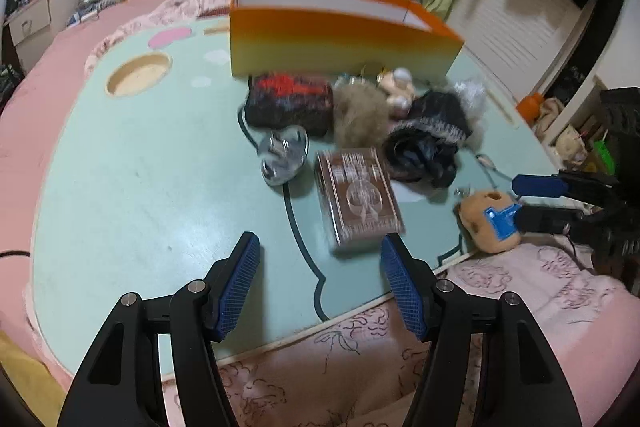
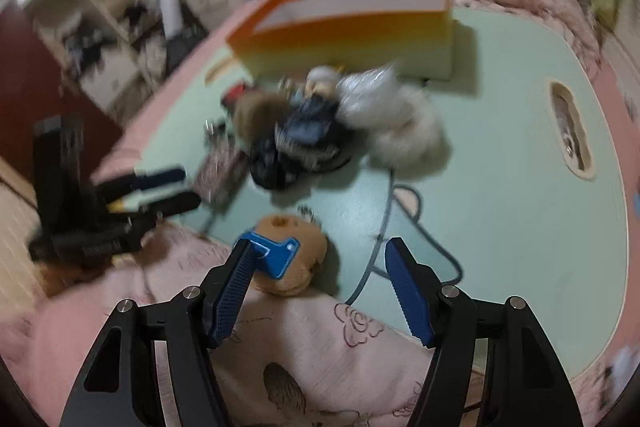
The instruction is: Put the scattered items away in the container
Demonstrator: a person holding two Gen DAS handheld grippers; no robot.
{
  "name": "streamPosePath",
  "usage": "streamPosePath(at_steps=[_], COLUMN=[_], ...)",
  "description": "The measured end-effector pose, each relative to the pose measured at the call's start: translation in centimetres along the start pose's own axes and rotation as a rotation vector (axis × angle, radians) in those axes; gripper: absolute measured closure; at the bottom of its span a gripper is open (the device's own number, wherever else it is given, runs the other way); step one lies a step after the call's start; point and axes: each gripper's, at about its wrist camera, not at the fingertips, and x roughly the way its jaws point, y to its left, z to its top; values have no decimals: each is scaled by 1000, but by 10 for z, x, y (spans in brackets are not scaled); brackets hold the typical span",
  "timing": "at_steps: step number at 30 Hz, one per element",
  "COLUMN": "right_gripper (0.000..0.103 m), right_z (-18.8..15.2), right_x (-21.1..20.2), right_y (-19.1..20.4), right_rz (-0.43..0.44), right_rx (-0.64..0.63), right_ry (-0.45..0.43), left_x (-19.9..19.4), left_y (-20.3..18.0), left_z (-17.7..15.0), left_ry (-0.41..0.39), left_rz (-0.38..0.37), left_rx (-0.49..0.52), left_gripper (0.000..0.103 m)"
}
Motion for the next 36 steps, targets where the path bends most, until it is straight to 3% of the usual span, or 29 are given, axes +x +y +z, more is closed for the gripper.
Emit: streamPosePath(at_steps=[6, 13, 18, 22, 24, 26, 28, 31, 36], right_gripper=[37, 38, 37, 34, 28, 11, 0, 0, 0], right_z=[14, 2, -8, -7, -7, -8, -8, -9, -10], right_x=[13, -13, -11, 6, 9, 13, 20, 25, 26], right_y=[-5, -15, -17, -23, -22, -20, -19, -17, -20], right_rz=[-86, -75, -189, -268, -272, -272, -306, -335, -333], right_rx=[-36, 25, 43, 57, 41, 17, -10, -38, -38], right_ry=[-55, -209, -192, -124, -117, -100, -74, -61, -61], left_x=[5, -7, -5, 5, 8, 12, 13, 15, 15], left_y=[-4, -10, -8, -10, -13, -13, -11, -7, -5], left_z=[4, 1, -2, -4, -5, -6, -6, -5, -5], left_ry=[-13, -66, -76, -53, -43, -41, -41, -31, -29], left_rz=[26, 37, 70, 134, 173, 200, 204, 210, 210], left_rx=[14, 36, -14, -8, 7, 4, -2, -13, -15], left_gripper=[39, 39, 39, 34, 24, 15, 12, 2, 1])
